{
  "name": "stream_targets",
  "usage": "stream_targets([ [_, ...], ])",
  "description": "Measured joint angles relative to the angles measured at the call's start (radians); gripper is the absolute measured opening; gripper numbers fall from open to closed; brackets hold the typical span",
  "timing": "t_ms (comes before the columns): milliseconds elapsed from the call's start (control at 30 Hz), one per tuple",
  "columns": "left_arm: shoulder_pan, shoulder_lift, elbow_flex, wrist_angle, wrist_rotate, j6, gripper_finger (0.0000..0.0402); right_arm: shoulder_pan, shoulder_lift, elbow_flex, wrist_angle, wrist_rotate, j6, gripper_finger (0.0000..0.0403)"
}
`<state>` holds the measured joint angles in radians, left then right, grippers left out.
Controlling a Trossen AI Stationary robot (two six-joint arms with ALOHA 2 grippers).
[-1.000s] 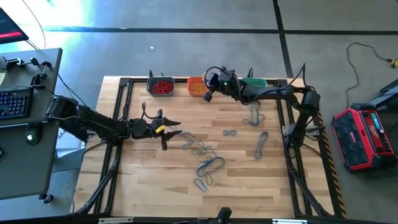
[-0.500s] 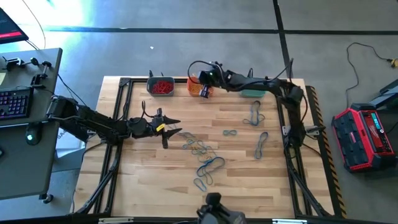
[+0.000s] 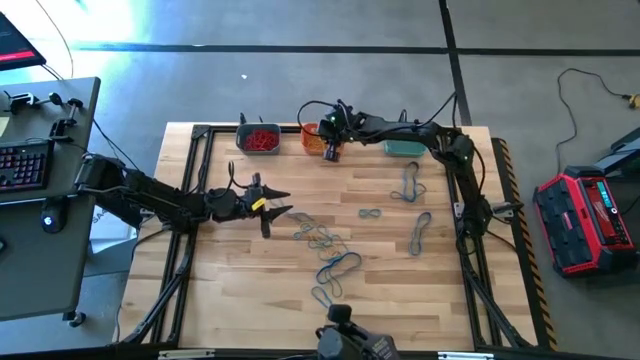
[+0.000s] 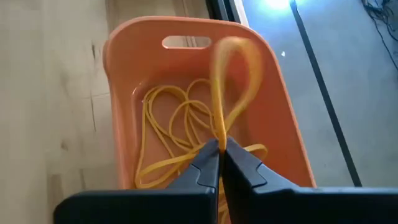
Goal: Sort rubber bands into baskets
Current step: Put the yellow rubber band into the orange bin
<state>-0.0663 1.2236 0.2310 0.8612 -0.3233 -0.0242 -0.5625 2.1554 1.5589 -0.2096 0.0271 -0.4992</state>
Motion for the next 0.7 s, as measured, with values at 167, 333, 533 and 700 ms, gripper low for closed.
stream_targets([
  [167,0.009,0.0,0.0,0.0,0.0,-0.006,0.0168,0.003,0.001,0.0,-0.008,0.001,0.011,0.0025],
  [333,0.009,0.0,0.0,-0.003,0.0,-0.009,0.0168,0.016,-0.003,0.019,-0.065,0.002,0.056,0.01],
  [533,0.009,0.0,0.0,-0.004,0.0,-0.008,0.0168,0.06,-0.007,0.1,-0.205,0.054,0.054,0.0166],
  [700,0.009,0.0,0.0,-0.011,-0.001,-0.008,0.0168,0.129,-0.022,0.165,-0.315,0.04,0.078,0.0167],
])
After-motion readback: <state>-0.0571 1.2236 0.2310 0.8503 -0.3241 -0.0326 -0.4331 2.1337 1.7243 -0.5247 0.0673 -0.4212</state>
